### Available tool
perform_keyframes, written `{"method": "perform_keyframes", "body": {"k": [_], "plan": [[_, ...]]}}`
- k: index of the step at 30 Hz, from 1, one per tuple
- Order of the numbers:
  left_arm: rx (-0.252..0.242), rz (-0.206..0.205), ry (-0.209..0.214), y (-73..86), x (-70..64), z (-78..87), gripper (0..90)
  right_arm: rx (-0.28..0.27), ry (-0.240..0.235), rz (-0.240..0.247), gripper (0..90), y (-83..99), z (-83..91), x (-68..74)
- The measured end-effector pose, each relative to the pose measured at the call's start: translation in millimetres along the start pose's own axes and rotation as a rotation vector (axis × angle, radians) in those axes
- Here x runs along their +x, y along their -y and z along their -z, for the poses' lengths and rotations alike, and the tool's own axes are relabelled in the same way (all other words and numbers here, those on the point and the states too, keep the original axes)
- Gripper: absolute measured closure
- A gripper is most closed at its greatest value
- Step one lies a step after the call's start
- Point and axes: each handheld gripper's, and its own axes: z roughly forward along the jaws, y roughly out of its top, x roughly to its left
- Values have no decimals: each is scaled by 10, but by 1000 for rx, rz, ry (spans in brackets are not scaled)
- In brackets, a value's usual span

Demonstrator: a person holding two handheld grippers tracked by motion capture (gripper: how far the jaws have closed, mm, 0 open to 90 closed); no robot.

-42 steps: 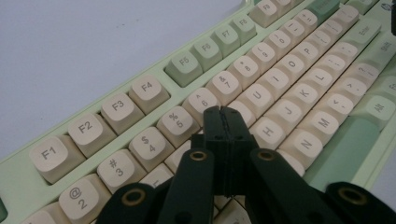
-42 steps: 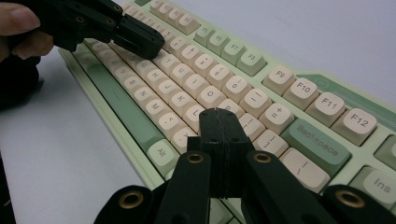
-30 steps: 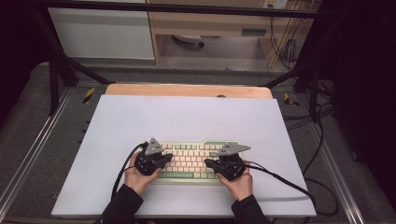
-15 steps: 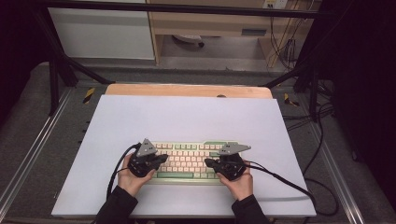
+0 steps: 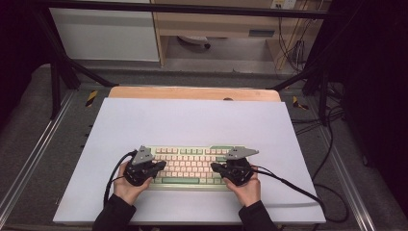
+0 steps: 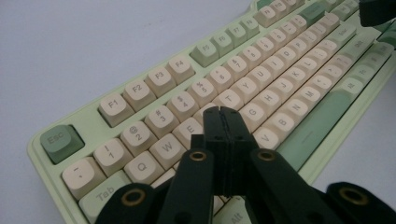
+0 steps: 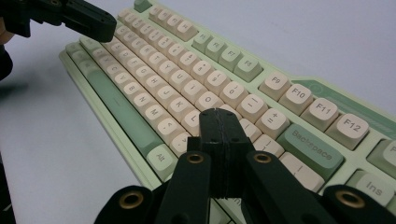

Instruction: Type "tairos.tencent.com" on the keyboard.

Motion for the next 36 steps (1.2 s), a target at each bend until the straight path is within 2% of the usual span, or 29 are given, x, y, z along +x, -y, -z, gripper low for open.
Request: {"method": "perform_keyframes", "body": {"k": [15, 32, 36], "plan": [[-3, 24, -16, 128, 89, 122, 899, -8, -6, -7, 900, -27, -36, 6], [-3, 34, -11, 173, 108, 135, 899, 60, -20, 5, 900, 68, -243, 71], [-5, 37, -12, 177, 116, 137, 899, 48, -35, 11, 900, 73, -267, 102]]}}
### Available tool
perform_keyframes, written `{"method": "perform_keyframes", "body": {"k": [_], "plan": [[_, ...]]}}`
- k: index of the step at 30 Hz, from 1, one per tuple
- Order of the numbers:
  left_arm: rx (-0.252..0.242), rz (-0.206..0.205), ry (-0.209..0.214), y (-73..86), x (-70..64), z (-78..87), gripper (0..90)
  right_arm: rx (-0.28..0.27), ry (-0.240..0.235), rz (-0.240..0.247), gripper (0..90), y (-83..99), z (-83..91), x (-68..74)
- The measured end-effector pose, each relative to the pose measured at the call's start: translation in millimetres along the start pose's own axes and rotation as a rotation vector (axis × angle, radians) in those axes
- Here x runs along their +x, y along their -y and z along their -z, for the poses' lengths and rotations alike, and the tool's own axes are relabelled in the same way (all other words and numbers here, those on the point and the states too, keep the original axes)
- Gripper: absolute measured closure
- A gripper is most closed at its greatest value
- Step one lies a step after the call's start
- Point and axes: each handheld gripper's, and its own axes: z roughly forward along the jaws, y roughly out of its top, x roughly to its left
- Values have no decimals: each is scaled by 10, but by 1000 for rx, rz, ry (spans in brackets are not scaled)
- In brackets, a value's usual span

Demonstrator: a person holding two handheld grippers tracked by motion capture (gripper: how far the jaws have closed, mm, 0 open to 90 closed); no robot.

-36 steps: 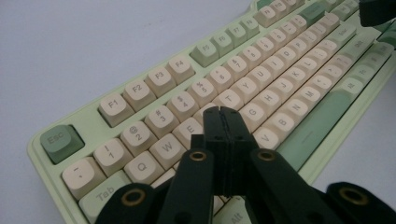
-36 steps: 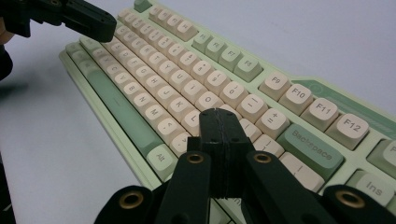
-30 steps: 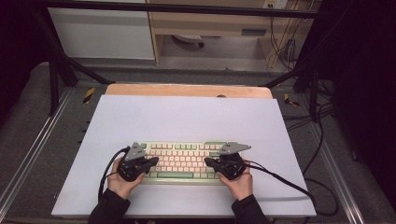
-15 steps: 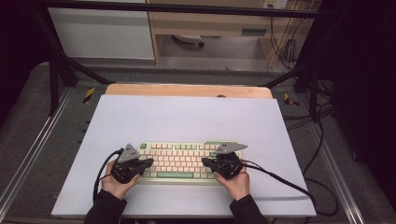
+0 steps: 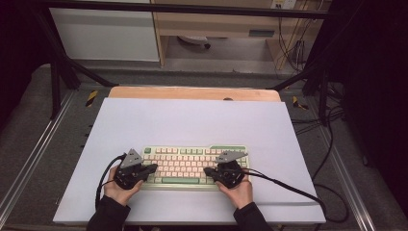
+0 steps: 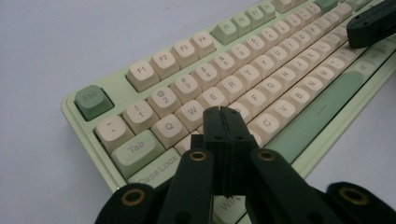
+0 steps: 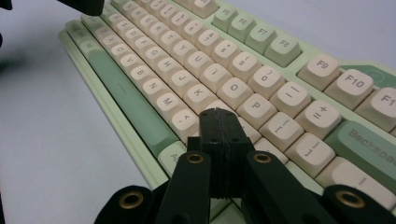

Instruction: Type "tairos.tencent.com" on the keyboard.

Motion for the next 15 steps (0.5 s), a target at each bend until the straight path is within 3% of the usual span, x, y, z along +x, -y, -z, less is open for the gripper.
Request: {"method": "perform_keyframes", "body": {"k": [15], "plan": [[2, -1, 0, 4, -1, -2, 899, 12, -13, 16, 900, 10, -50, 44]]}}
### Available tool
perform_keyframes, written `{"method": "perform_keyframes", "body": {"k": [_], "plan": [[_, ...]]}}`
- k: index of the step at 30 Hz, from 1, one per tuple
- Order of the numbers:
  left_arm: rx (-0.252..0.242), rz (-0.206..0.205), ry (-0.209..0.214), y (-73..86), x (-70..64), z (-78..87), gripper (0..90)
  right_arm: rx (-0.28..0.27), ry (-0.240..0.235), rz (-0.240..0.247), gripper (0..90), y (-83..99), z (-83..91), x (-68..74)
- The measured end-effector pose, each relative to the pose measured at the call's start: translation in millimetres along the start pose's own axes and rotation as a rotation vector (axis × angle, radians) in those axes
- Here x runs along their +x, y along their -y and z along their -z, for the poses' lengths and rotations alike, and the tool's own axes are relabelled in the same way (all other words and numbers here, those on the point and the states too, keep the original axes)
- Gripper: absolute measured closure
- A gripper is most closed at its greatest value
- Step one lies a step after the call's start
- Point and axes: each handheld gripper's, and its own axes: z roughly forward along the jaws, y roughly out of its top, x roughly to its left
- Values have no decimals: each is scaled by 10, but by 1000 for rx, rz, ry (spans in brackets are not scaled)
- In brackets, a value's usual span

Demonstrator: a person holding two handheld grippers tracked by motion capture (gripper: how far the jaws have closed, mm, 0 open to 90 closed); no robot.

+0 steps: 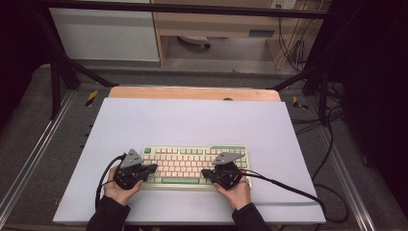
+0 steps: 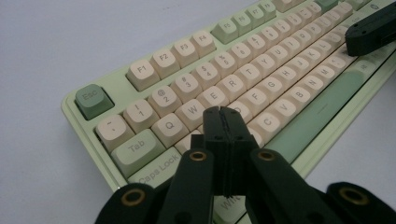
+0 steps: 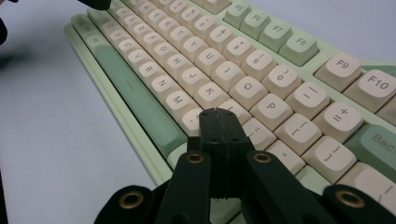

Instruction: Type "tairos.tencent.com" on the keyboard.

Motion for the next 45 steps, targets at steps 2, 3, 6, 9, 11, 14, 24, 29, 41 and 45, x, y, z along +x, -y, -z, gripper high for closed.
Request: {"method": "perform_keyframes", "body": {"k": [2, 3, 6, 9, 11, 14, 24, 29, 41, 45], "plan": [[0, 1, 0, 2, 4, 2, 898, 7, 2, 7, 900, 10, -14, -2], [0, 1, 0, 2, 5, 3, 899, 4, 1, 5, 900, 14, -15, 4], [-1, 1, 1, 2, 5, 7, 899, 4, 2, 10, 900, 8, -6, -1], [-1, 0, 2, 2, 1, 5, 899, -6, 5, 7, 900, -12, 33, -1], [-1, -1, 2, 0, 0, 5, 899, -18, 15, 10, 900, -30, 73, -10], [-2, -2, 3, -2, -5, 6, 898, -30, 30, 14, 900, -56, 138, -26], [-9, -4, 12, -30, -43, -1, 898, -58, 52, -5, 900, -52, 280, -122], [-7, -14, 22, -54, -84, -29, 898, -56, 58, -11, 900, -41, 296, -144], [12, -44, 49, -113, -226, -166, 898, -64, 59, -22, 900, -32, 326, -168], [24, -54, 56, -112, -265, -214, 898, -64, 58, -22, 900, -31, 326, -168]]}}
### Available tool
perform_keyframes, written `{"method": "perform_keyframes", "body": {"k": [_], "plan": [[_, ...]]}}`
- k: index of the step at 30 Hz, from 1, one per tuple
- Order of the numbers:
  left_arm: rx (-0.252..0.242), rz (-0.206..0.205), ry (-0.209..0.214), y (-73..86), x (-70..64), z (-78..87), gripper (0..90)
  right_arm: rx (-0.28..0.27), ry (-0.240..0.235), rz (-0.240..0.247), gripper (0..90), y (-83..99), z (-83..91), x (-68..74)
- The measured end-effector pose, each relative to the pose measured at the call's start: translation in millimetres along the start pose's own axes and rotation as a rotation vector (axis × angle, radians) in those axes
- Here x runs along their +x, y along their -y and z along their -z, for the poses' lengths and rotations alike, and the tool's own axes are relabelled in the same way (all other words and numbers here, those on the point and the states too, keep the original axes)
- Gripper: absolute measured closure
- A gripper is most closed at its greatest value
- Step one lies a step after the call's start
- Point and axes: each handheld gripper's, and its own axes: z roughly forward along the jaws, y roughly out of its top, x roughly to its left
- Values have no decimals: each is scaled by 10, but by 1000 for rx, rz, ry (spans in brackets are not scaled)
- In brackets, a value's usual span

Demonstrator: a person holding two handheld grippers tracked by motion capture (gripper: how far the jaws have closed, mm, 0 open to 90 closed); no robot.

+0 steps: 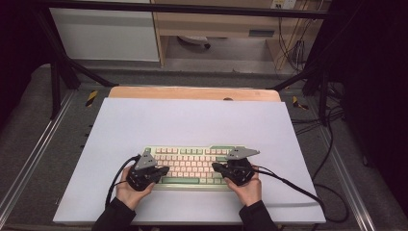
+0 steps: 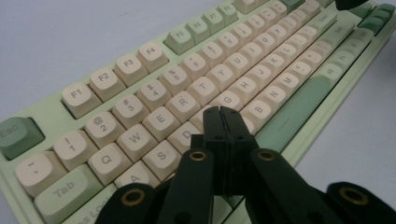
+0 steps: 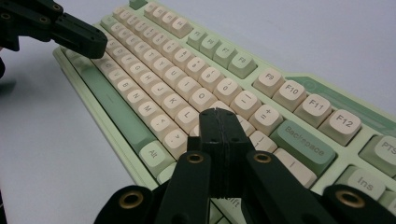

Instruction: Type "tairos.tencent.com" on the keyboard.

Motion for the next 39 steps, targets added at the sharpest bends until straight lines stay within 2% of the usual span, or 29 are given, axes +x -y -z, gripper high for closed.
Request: {"method": "perform_keyframes", "body": {"k": [21, 28, 39], "plan": [[20, -2, 10, 48, -17, -77, 899, 2, -3, 0, 900, 1, -4, 1], [11, -6, 8, 30, -16, -27, 898, 0, -4, 2, 900, 2, -7, 2], [-9, 13, -11, 72, 67, 105, 898, -6, -4, -1, 900, -12, 2, 0]]}}
